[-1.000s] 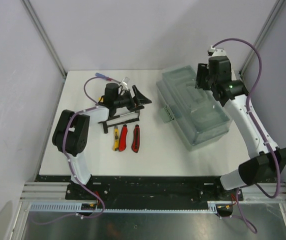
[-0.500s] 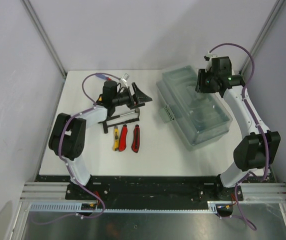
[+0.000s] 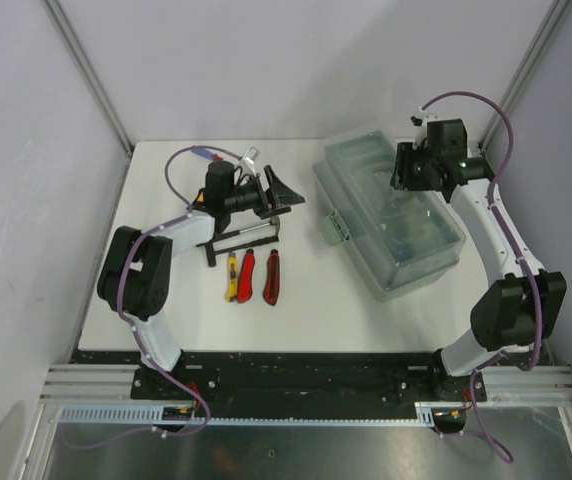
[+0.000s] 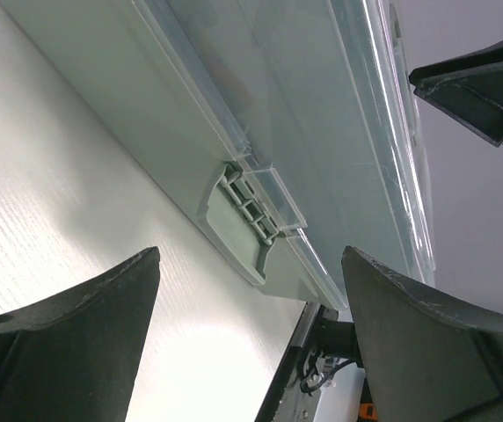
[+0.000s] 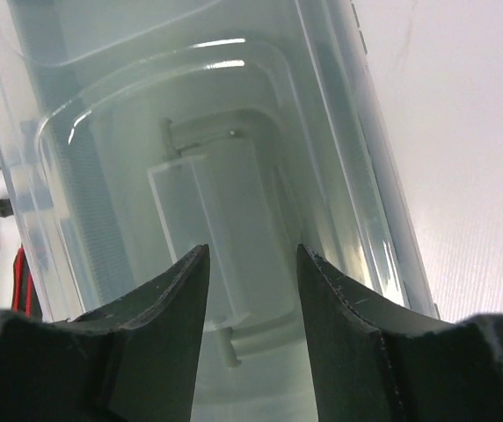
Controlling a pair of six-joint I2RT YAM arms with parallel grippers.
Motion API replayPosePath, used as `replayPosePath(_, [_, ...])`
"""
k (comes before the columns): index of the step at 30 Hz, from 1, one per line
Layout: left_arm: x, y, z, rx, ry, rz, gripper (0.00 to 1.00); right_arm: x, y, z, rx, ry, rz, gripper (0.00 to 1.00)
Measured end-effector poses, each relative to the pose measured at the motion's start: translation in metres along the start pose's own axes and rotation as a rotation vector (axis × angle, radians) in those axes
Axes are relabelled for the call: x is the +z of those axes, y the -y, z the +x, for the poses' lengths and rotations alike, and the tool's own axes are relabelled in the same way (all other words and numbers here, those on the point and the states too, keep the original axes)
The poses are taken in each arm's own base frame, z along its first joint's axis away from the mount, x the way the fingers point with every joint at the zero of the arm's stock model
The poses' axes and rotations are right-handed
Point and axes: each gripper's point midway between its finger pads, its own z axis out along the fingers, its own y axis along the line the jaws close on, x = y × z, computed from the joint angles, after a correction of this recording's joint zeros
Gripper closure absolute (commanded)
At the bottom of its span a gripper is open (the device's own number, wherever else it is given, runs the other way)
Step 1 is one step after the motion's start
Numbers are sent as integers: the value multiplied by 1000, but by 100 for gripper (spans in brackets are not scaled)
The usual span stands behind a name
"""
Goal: Pack the tool kit
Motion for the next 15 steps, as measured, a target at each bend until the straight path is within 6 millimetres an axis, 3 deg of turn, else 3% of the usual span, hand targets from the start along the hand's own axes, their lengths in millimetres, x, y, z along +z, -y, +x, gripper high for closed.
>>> replayPosePath(9, [0, 0, 0, 0, -3, 2, 12, -29, 28, 24, 172, 17, 85, 47])
replayPosePath(15, [0, 1, 1, 0, -3, 3, 12, -29, 19, 26, 285, 20, 37, 47])
